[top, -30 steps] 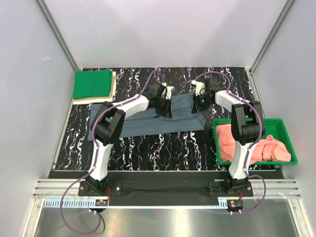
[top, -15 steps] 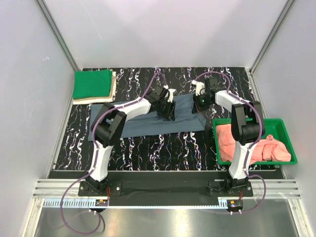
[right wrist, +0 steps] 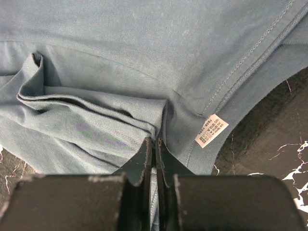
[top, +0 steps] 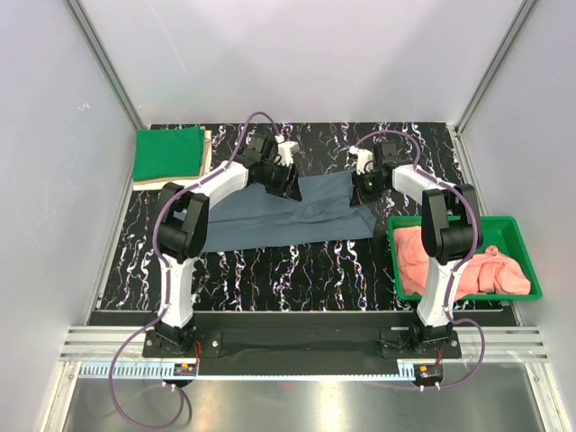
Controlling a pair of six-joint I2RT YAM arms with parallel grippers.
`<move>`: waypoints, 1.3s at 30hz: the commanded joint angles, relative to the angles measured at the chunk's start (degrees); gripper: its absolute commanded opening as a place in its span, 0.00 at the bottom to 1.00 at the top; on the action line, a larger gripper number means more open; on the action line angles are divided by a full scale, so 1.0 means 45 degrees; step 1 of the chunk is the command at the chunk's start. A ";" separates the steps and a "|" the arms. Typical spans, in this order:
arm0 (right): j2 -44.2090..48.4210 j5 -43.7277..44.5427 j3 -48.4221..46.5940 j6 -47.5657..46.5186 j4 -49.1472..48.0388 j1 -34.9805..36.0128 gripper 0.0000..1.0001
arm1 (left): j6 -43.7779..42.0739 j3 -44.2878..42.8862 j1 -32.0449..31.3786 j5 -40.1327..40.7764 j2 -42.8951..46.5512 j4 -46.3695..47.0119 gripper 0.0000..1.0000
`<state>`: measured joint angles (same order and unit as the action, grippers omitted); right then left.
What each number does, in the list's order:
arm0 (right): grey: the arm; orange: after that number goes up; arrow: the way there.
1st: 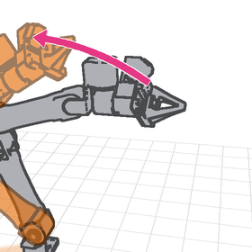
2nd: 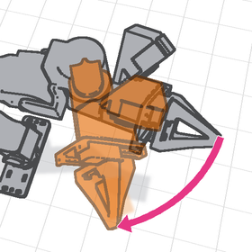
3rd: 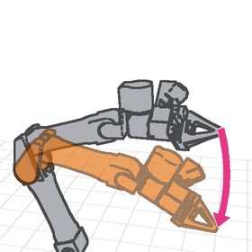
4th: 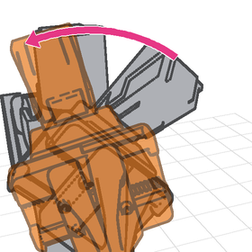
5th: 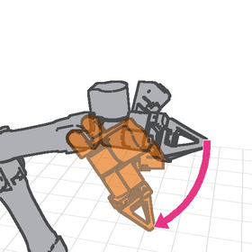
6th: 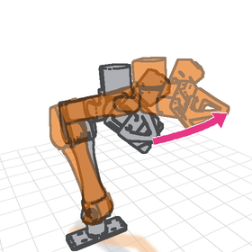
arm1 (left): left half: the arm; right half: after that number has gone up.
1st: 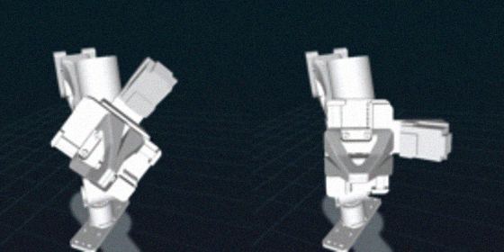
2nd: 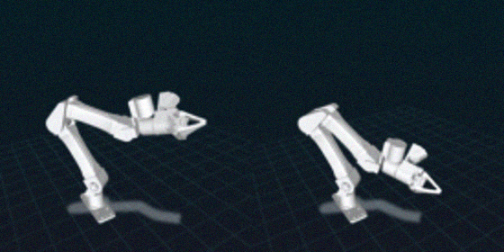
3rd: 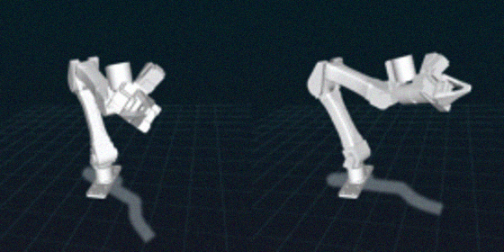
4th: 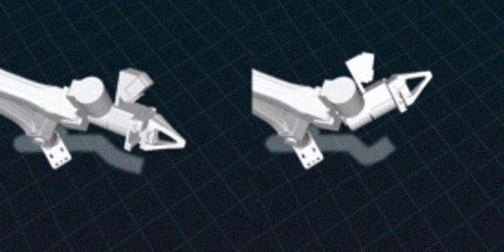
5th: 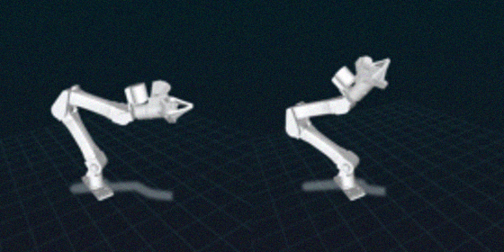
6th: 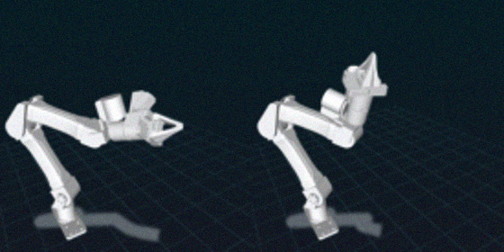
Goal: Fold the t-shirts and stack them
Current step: Fold the tshirt
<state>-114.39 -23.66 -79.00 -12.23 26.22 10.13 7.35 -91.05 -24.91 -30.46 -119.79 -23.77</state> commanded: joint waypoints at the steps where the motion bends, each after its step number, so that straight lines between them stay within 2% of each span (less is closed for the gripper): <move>1: 0.0459 -0.0211 -0.0002 -0.0193 -0.0260 0.0112 0.00 | -0.1536 -0.0958 -0.0286 -0.2800 -0.0391 0.0204 0.55; 7: 0.0341 -0.0192 -0.0081 -0.0173 -0.0240 0.0132 0.00 | -0.1323 -0.1993 -0.0227 -0.2919 -0.1484 0.0145 0.47; 17: 0.0205 -0.0192 -0.0159 -0.0173 -0.0221 0.0112 0.00 | -0.1087 -0.2346 -0.0344 -0.2392 -0.2384 0.0145 0.35; 32: 0.0224 -0.0152 -0.0178 -0.0134 -0.0240 0.0112 0.00 | -0.0834 -0.2718 -0.0579 -0.2157 -0.3029 0.0223 0.34; 37: 0.0224 -0.0152 -0.0178 -0.0154 -0.0221 0.0131 0.00 | -0.0853 -0.2619 -0.0559 -0.1669 -0.2990 0.0223 0.38; 39: 0.0166 -0.0210 -0.0217 -0.0134 -0.0220 0.0112 0.00 | -0.0834 -0.2619 -0.0598 -0.1902 -0.3010 0.0243 0.36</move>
<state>-114.39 -23.66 -79.00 -12.23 26.22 10.13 3.92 -101.43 -27.31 -39.88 -133.43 -23.92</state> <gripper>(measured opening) 0.065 0.371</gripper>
